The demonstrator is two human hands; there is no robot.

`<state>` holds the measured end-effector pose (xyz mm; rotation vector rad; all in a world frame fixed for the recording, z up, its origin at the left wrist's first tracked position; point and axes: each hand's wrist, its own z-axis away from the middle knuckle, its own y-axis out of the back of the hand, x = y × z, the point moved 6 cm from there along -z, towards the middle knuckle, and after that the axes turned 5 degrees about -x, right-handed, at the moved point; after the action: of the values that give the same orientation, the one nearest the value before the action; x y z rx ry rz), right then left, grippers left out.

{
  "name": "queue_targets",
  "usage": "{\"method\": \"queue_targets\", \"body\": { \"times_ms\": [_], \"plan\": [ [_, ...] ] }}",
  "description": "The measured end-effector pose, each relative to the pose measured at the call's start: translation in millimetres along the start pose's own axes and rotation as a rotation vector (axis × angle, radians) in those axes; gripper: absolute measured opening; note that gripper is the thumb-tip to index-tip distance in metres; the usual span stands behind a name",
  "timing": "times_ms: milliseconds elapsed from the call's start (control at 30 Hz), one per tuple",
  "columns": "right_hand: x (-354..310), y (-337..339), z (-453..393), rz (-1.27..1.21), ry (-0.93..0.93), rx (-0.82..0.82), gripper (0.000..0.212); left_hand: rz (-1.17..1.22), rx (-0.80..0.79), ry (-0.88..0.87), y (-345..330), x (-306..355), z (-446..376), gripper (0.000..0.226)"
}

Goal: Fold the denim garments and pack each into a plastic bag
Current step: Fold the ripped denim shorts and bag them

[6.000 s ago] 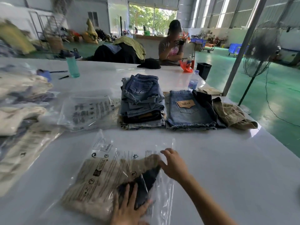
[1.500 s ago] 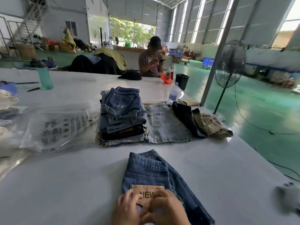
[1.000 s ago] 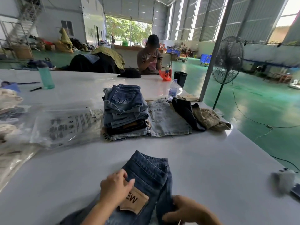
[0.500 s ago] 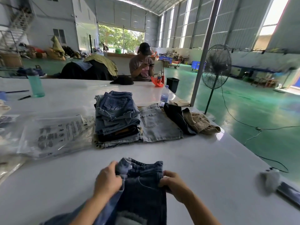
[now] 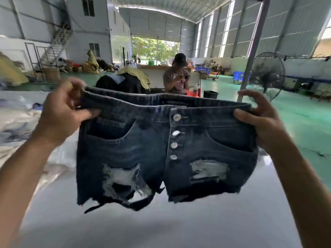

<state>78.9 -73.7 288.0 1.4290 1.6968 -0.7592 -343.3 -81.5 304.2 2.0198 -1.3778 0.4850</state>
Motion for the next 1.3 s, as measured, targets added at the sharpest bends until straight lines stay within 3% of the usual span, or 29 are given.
{"method": "queue_targets", "body": {
  "times_ms": [67, 133, 233, 400, 500, 567, 633, 800, 933, 1033, 1133, 1200, 1300],
  "plan": [
    [-19, -5, -17, 0.239, 0.063, -0.047, 0.034, 0.078, -0.076, -0.021, 1, 9, -11, 0.089],
    [-24, -2, -34, 0.616, 0.087, 0.036, 0.037, -0.060, -0.195, 0.009, -15, 11, -15, 0.099],
    [-29, 2, -43, 0.674, 0.095, 0.010, 0.032, -0.320, -0.287, -0.033, -31, 13, -9, 0.078],
    [-10, 4, -37, 0.868, -0.046, -0.128, 0.020, -0.497, -0.363, -0.114, -33, 18, -8, 0.049],
    [-16, 9, -40, 1.001, -0.002, -0.125, 0.024, -0.594, -0.495, -0.045, -34, 11, -9, 0.038],
    [-28, 15, -42, 0.919, 0.076, -0.034, 0.028, -0.505, -0.551, 0.093, -28, 4, -11, 0.030],
    [-30, 18, -46, 0.870, 0.061, -0.025, 0.020, -0.328, -0.508, 0.213, -22, -2, -15, 0.038],
    [-39, 12, -46, 0.582, 0.104, -0.076, 0.018, -0.162, -0.210, 0.051, -8, 8, -29, 0.023],
    [-21, 12, -38, 0.623, 0.093, -0.022, 0.021, -0.194, -0.209, 0.054, -6, 9, -32, 0.023],
    [-28, 12, -23, 0.518, 0.106, -0.060, 0.007, -0.051, -0.277, 0.084, -3, 15, -24, 0.018],
    [-50, 5, -6, 0.216, 0.161, -0.193, 0.015, 0.178, -0.324, 0.108, 9, 24, -21, 0.013],
    [-56, -1, -7, 0.026, 0.119, -0.268, 0.016, 0.361, -0.334, 0.216, 13, 21, -25, 0.019],
    [-26, 6, -29, 0.157, -0.093, -0.096, 0.009, 0.156, -0.316, 0.420, -4, 4, -34, 0.009]
  ]
}}
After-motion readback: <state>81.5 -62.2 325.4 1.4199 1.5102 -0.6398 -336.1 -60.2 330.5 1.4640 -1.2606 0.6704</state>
